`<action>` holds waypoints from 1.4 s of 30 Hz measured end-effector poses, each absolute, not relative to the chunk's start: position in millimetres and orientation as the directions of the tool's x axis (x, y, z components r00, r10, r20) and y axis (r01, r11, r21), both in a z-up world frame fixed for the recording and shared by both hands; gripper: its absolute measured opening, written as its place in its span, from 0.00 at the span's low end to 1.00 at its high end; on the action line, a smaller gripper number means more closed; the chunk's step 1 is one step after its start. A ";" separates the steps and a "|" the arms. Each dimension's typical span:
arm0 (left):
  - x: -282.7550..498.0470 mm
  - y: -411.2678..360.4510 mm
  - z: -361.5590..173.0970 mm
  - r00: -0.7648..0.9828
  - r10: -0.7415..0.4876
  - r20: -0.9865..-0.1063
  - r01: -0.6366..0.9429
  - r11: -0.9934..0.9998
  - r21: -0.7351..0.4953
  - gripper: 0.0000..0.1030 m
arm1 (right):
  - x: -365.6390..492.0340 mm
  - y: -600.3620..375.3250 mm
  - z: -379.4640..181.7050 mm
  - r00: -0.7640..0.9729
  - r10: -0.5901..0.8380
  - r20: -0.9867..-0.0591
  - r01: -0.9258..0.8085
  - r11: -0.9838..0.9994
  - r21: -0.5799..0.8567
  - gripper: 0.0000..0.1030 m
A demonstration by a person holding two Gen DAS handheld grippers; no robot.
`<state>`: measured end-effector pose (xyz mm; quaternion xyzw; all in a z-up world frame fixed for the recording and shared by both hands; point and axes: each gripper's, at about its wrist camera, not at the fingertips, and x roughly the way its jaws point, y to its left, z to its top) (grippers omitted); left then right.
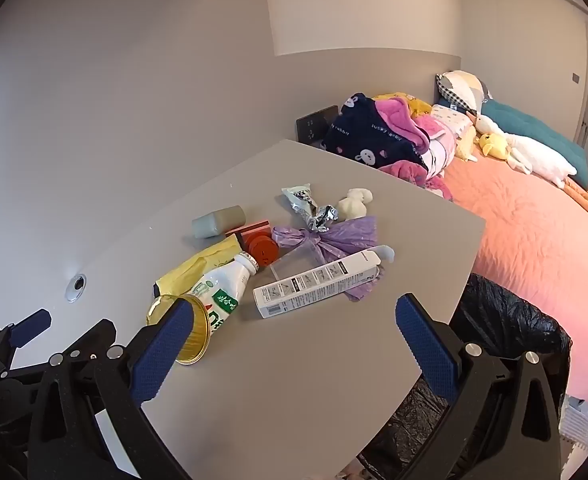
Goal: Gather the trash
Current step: 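Move both tools toward the trash items on the table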
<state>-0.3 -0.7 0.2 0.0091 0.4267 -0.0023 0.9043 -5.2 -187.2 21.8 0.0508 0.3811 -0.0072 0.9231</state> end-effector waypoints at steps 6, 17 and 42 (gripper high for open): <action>-0.6 -3.6 1.1 0.637 0.007 -0.771 0.014 1.000 0.021 0.94 | -4.7 -186.5 21.9 0.714 0.028 -0.700 0.049 0.995 0.090 0.98; -1.1 -4.6 1.1 0.634 0.003 -0.773 0.016 1.000 0.017 0.94 | -4.3 -186.0 21.6 0.710 0.026 -0.704 0.050 0.995 0.088 0.98; -3.1 -7.6 -2.4 0.627 -0.021 -0.778 0.038 0.999 0.004 0.94 | -5.3 -187.6 19.2 0.706 0.028 -0.708 0.052 0.994 0.092 0.98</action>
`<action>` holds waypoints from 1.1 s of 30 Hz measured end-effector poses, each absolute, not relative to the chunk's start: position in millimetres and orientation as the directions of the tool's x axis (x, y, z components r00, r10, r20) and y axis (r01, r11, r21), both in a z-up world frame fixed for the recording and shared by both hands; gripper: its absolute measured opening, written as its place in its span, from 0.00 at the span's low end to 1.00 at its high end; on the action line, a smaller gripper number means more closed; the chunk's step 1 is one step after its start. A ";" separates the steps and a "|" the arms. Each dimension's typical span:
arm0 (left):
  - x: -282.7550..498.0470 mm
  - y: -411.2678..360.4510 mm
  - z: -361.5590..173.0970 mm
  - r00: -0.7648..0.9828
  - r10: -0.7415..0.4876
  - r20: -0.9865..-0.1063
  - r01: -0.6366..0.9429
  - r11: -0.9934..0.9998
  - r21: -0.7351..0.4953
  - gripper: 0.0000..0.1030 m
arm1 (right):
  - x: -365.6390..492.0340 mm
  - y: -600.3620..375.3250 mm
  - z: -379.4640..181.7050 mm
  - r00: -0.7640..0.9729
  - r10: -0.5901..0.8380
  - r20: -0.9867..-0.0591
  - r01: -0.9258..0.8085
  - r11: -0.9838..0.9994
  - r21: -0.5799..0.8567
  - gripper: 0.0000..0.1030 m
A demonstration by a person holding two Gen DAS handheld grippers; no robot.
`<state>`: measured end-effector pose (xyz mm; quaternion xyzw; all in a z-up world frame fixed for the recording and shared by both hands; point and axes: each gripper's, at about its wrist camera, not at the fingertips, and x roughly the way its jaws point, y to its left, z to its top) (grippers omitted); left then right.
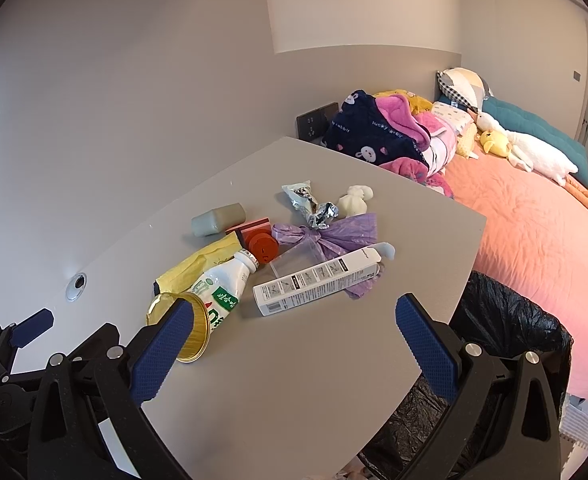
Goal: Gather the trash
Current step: 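Move both tools toward the trash items on the table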
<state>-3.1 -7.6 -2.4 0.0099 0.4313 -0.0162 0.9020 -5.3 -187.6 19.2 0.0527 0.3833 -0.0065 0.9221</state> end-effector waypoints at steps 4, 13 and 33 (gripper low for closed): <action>-1.3 -4.4 -3.8 0.621 -0.021 -0.784 0.027 1.000 -0.005 0.94 | -4.9 -189.4 17.5 0.702 0.032 -0.712 0.055 0.994 0.099 0.98; -1.0 -0.8 -7.2 0.606 -0.066 -0.793 0.045 0.998 -0.049 0.94 | -3.0 -190.8 16.0 0.698 0.029 -0.716 0.062 0.993 0.101 0.98; 1.1 -4.4 -8.2 0.608 -0.057 -0.792 0.056 0.998 -0.029 0.94 | -1.2 -194.4 13.3 0.692 0.030 -0.722 0.069 0.992 0.107 0.98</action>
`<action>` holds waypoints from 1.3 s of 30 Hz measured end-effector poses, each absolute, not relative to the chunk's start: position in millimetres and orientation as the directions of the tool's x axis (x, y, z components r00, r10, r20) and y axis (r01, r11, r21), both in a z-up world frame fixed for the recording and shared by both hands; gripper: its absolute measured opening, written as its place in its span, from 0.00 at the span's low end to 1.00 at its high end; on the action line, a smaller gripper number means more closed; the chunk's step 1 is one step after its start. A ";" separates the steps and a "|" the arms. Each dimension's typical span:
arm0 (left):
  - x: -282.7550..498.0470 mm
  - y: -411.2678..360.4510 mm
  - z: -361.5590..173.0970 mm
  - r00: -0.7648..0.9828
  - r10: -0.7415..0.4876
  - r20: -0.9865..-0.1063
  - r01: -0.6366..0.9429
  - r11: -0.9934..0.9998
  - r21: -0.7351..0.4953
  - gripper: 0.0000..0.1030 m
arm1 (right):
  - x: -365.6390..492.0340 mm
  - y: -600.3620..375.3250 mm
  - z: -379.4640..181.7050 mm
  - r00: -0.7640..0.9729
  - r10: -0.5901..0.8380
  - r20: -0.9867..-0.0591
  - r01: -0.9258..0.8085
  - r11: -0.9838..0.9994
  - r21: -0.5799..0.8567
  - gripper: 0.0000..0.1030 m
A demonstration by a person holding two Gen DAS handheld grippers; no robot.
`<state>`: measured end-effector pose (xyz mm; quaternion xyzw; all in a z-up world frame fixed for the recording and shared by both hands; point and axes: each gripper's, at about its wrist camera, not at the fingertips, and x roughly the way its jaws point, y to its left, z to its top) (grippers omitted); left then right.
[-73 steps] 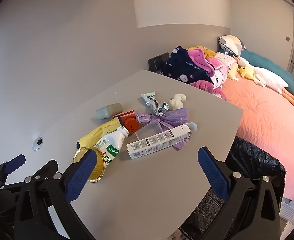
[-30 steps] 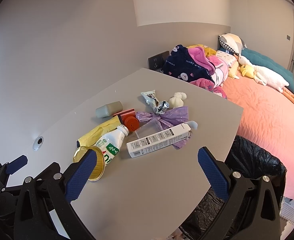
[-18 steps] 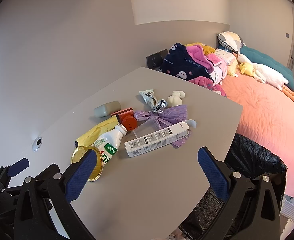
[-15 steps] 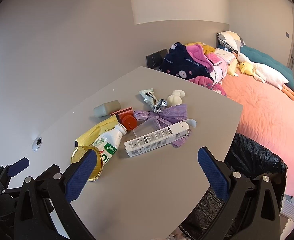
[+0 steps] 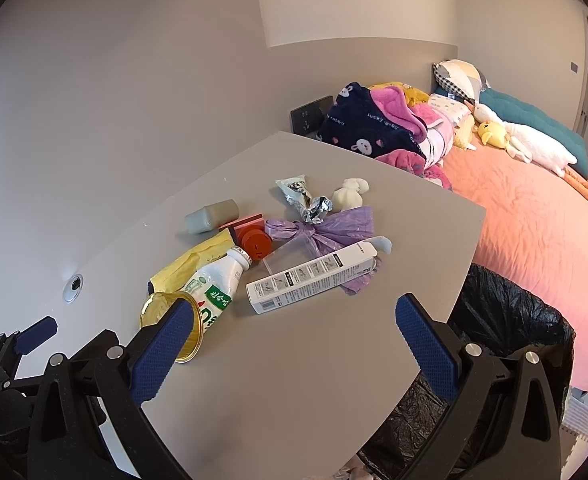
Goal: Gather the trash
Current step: 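Move both tools toward the trash items on the table, then grasp the gold foil-lidded cup with left tool while right tool grasps the white box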
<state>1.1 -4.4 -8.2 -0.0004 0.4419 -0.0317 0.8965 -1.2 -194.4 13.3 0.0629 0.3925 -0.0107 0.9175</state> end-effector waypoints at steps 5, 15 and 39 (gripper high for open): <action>1.9 -3.7 -8.1 0.607 -0.058 -0.793 0.056 0.998 -0.030 0.94 | -0.7 -195.8 13.0 0.690 0.030 -0.723 0.072 0.991 0.109 0.98; 1.8 -4.4 -8.3 0.607 -0.059 -0.793 0.059 0.998 -0.029 0.94 | 0.2 -197.5 13.0 0.691 0.026 -0.723 0.074 0.991 0.107 0.98; 35.9 -16.8 -51.2 0.543 -0.106 -0.833 0.137 0.990 -0.037 0.94 | 49.7 -215.8 -40.2 0.570 0.023 -0.822 0.201 0.965 0.167 0.98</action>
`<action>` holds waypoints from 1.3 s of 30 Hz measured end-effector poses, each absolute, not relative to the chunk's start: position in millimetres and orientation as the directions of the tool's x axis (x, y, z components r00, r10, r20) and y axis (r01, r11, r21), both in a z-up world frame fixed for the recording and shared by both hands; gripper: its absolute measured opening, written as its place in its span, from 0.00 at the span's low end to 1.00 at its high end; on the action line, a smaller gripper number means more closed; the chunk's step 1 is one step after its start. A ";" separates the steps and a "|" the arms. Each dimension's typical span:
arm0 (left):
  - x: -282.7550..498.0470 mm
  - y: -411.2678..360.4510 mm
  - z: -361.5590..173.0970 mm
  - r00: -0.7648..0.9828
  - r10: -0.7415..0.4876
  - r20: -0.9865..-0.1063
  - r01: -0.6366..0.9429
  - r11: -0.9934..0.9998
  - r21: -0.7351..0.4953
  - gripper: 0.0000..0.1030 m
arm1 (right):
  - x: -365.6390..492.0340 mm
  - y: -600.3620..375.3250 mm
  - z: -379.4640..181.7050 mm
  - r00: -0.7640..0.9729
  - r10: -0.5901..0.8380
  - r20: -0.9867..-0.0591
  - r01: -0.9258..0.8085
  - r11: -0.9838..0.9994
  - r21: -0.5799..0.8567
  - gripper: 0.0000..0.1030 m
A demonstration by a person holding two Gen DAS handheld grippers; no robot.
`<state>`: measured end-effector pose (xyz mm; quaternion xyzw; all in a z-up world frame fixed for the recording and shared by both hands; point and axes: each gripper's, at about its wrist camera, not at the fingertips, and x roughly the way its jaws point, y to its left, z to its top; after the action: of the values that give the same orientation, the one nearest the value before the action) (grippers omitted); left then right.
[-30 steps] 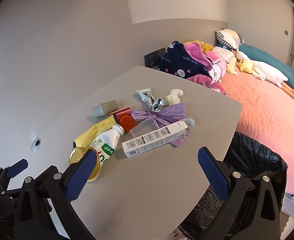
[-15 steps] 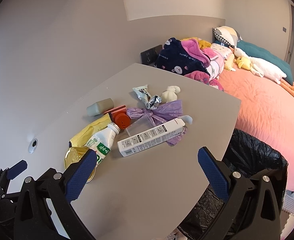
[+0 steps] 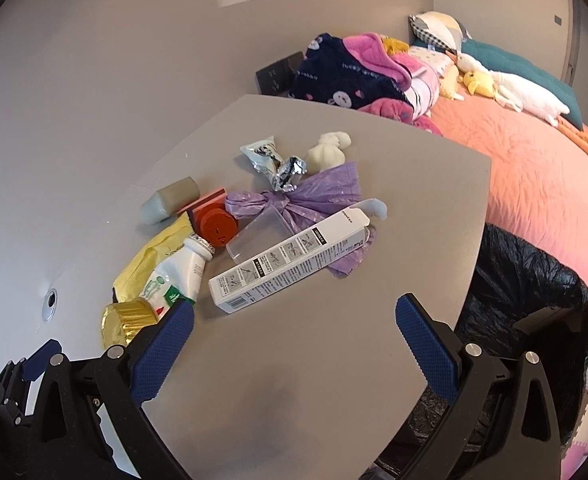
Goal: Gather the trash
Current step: 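Grasp the gold foil-lidded cup with left tool while right tool grasps the white box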
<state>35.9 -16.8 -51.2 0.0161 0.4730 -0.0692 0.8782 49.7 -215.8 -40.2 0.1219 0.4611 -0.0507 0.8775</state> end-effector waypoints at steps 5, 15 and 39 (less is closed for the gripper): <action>49.0 -17.8 -63.8 0.518 -0.111 -0.848 0.149 0.988 -0.039 0.94 | 68.0 -216.7 -57.4 0.531 0.032 -0.847 0.239 0.953 0.186 0.98; 67.8 -18.6 -80.8 0.482 -0.129 -0.867 0.186 0.982 -0.043 0.82 | 109.6 -204.3 -86.3 0.458 0.047 -0.888 0.278 0.941 0.194 0.98; 64.7 2.9 -84.8 0.498 -0.163 -0.852 0.165 0.982 -0.091 0.71 | 125.0 -207.6 -99.0 0.422 0.149 -0.895 0.295 0.910 0.291 0.69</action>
<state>64.7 2.9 -84.8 0.0013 0.4920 -0.0948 0.8654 125.0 -207.6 -99.0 0.2070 0.5360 -0.0447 0.8173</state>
